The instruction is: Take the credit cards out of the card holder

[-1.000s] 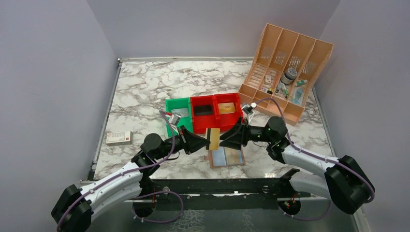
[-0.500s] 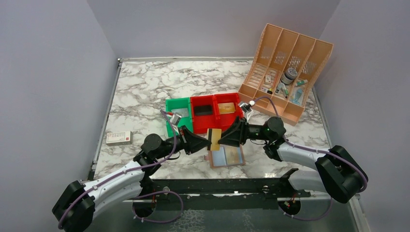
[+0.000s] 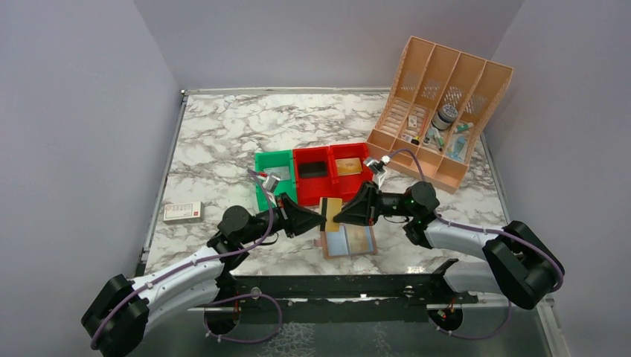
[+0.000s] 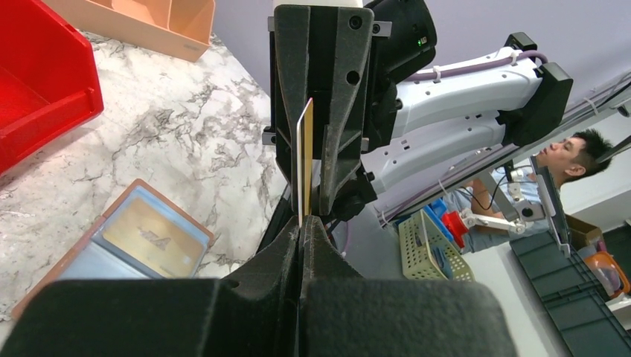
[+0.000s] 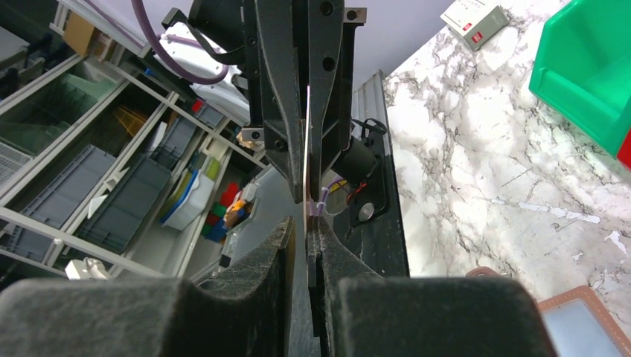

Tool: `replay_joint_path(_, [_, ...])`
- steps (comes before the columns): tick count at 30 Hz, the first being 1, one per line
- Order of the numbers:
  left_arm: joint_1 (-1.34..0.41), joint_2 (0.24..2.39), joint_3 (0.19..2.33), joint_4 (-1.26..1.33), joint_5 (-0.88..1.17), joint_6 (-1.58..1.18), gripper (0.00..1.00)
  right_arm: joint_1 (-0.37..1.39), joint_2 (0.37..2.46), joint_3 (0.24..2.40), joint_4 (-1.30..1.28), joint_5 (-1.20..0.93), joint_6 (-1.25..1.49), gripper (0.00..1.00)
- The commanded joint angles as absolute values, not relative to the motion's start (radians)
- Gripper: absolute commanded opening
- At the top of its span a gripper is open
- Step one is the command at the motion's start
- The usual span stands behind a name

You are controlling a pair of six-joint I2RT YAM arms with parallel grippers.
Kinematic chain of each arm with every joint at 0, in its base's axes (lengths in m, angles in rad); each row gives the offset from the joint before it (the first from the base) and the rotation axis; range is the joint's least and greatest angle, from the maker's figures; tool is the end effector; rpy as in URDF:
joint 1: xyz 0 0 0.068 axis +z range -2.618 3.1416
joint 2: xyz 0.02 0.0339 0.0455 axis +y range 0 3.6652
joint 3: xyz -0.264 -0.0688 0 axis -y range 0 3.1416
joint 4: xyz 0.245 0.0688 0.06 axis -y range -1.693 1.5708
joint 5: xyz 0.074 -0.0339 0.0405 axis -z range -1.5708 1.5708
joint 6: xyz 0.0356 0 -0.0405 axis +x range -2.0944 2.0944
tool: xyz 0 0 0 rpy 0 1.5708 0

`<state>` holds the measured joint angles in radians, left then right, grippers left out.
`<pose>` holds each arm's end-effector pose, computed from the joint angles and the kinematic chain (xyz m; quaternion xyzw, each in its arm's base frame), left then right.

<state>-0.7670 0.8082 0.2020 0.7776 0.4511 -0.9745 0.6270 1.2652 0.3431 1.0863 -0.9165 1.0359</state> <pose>0.1171 -0.1345 0.2322 0.1052 0.6420 -0.6631 0.3702 0.1703 0.1583 0.2219 -0.2126 0.6364 0.6982 0.2495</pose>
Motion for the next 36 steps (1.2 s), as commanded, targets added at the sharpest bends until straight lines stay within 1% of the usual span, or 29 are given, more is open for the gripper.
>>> replay_joint_path(1, [-0.763,0.820,0.209,0.819,0.494,-0.967,0.00,0.630,1.272,0.358,1.160,-0.938,1.050,0.12])
replay_joint_path(4, [-0.764,0.826,0.211,0.819,0.502,-0.963,0.00,0.630,1.276,0.362,1.173,-0.932,1.067,0.10])
replay_joint_path(8, [-0.764,0.829,0.212,0.819,0.500,-0.960,0.00,0.630,1.288,0.349,1.212,-0.918,1.099,0.04])
replay_joint_path(13, [-0.764,0.842,0.207,0.818,0.512,-0.962,0.00,0.630,1.313,0.331,1.263,-0.911,1.118,0.04])
replay_joint_path(16, [-0.763,0.839,0.199,0.818,0.512,-0.966,0.00,0.630,1.323,0.333,1.276,-0.910,1.126,0.07])
replay_joint_path(22, [-0.763,0.836,0.201,0.818,0.516,-0.968,0.00,0.630,1.339,0.342,1.290,-0.914,1.135,0.08])
replay_joint_path(23, [-0.764,0.836,0.201,0.818,0.515,-0.967,0.00,0.630,1.342,0.345,1.292,-0.918,1.135,0.07])
replay_joint_path(25, [-0.764,0.838,0.199,0.818,0.512,-0.968,0.00,0.630,1.346,0.343,1.295,-0.920,1.136,0.01])
replay_joint_path(28, [-0.764,0.838,0.195,0.818,0.512,-0.965,0.00,0.630,1.336,0.338,1.285,-0.909,1.118,0.01])
replay_joint_path(29, [-0.763,0.838,0.194,0.818,0.514,-0.964,0.02,0.630,1.326,0.337,1.265,-0.901,1.102,0.01])
replay_joint_path(31, [-0.764,0.834,0.196,0.795,0.513,-0.960,0.19,0.630,1.285,0.345,1.170,-0.869,1.032,0.01])
replay_joint_path(32, [-0.764,0.829,0.202,0.764,0.511,-0.950,0.30,0.630,1.258,0.356,1.085,-0.844,0.974,0.01])
replay_joint_path(34, [-0.764,0.810,0.211,0.675,0.493,-0.916,0.53,0.630,1.197,0.389,0.871,-0.773,0.840,0.01])
replay_joint_path(35, [-0.763,0.796,0.210,0.636,0.472,-0.907,0.62,0.630,1.169,0.408,0.737,-0.740,0.770,0.01])
replay_joint_path(36, [-0.763,0.779,0.204,0.603,0.449,-0.901,0.73,0.630,1.146,0.423,0.664,-0.713,0.709,0.01])
